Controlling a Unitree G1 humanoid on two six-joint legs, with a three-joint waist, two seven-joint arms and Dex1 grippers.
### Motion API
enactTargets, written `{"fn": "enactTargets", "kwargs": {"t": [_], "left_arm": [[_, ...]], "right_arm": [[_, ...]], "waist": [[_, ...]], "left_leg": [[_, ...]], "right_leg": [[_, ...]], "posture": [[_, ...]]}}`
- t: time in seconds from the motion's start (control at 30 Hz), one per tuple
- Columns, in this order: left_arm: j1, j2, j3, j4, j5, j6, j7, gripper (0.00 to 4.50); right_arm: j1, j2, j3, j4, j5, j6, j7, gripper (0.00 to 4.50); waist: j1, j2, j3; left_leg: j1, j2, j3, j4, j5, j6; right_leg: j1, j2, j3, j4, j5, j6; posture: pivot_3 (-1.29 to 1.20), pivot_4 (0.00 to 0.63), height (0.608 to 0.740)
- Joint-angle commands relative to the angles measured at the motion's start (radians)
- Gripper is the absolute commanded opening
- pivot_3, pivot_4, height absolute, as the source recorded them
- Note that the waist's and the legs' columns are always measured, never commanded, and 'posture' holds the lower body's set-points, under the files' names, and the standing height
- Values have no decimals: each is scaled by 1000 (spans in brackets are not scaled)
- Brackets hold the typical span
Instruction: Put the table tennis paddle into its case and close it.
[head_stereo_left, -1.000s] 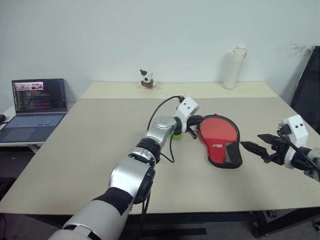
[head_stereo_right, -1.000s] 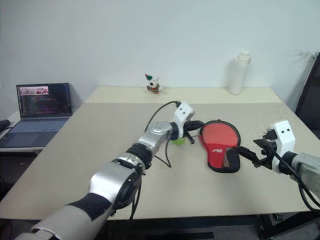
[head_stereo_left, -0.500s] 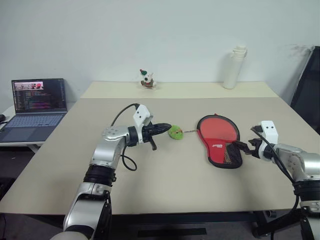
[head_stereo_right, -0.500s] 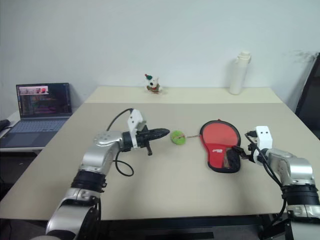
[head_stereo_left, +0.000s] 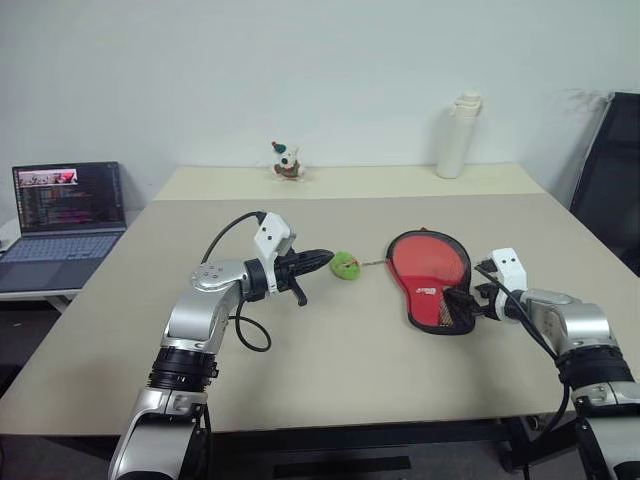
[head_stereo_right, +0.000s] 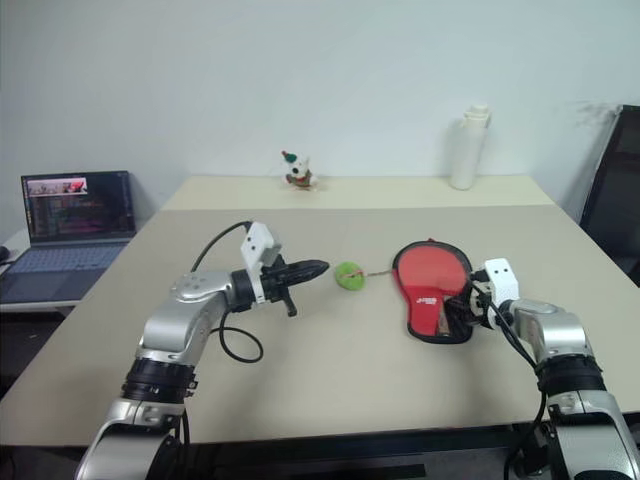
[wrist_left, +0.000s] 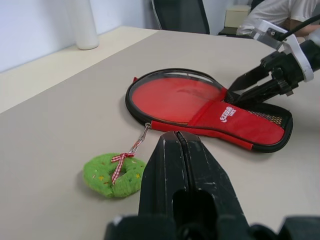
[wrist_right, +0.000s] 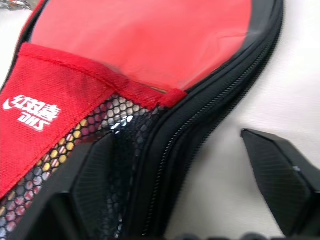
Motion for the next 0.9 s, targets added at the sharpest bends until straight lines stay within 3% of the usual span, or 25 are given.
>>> {"fn": "enactTargets", "kwargs": {"t": [0.03,0.33,0.57,0.9], "left_arm": [[2,23,5,-55,-19,-3,1,0],[124,135,-1,-157,-102,57,-143,0],[265,280,-2,-247,-137,92,-265,0],[331,341,0,-327,-181,143,-294,0]], "right_arm": [[-12,34,26,42,-21,22,30,2914],[-46,79,6,38,16,100,107,50],[6,146,13,-214,75,236,97,19],[153,317,-7,-616,151,476,-52,19]], "waist": [[-1,0,0],[-17,-1,-1],[-26,-1,-1],[-23,-1,-1]], "left_leg": [[1,0,0,0,0,0],[7,2,0,-1,0,0],[5,4,0,-4,0,0],[0,9,0,-3,0,0]], "right_leg": [[1,0,0,0,0,0],[6,0,1,0,0,0],[3,1,0,0,-2,-3],[-7,6,-1,9,-6,-2]], "posture": [[0,150,740],[0,150,740],[0,150,740],[0,150,740]]}}
